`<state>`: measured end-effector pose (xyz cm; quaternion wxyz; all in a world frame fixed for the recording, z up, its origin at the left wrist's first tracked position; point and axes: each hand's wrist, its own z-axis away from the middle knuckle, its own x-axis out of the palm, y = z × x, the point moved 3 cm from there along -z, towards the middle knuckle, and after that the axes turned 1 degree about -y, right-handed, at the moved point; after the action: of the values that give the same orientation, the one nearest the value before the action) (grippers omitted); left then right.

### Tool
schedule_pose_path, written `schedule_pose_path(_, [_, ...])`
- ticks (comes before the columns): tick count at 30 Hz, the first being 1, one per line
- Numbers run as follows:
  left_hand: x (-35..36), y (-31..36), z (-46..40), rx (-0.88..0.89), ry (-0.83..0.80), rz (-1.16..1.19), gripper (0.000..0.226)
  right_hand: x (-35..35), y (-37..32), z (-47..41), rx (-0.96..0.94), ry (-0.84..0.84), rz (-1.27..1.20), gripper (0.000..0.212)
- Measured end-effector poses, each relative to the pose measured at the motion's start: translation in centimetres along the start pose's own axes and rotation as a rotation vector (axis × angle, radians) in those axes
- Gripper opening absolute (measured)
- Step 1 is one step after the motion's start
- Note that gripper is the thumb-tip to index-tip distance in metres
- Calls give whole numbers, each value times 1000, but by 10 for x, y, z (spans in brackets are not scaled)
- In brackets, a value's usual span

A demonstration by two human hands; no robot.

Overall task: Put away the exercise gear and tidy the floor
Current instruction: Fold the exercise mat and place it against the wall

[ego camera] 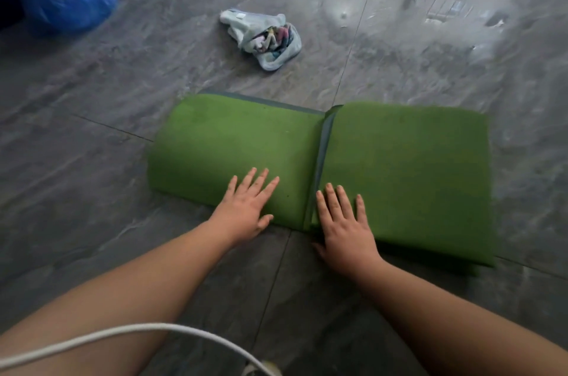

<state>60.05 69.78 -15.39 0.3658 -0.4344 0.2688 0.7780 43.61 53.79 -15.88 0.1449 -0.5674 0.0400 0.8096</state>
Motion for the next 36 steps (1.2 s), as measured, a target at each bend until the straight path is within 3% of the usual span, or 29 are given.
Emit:
schedule_pose_path(8, [18, -6, -14, 43, -191, -83, 75, 5, 18, -7, -39, 18, 34, 102])
schedule_pose_path(13, [16, -7, -14, 53, -189, -69, 87, 0, 14, -11, -22, -10, 55, 89])
schedule_pose_path(18, [2, -1, -2, 53, 16, -49, 99, -20, 13, -8, -10, 30, -1, 88])
schedule_pose_path(23, [-28, 8, -1, 54, 249, 19, 104, -68, 36, -1, 4, 287, -220, 88])
schedule_pose_path(26, [-58, 23, -5, 104, 435, 145, 95, -108, 52, -2, 26, 436, -369, 81])
schedule_pose_path(31, [-131, 68, -9, 126, 612, 473, 70, -173, 82, 11, 130, 676, -631, 77])
schedule_pose_path(36, [-200, 133, 4, 232, 953, 775, 53, -225, 104, 45, 225, 898, -788, 77])
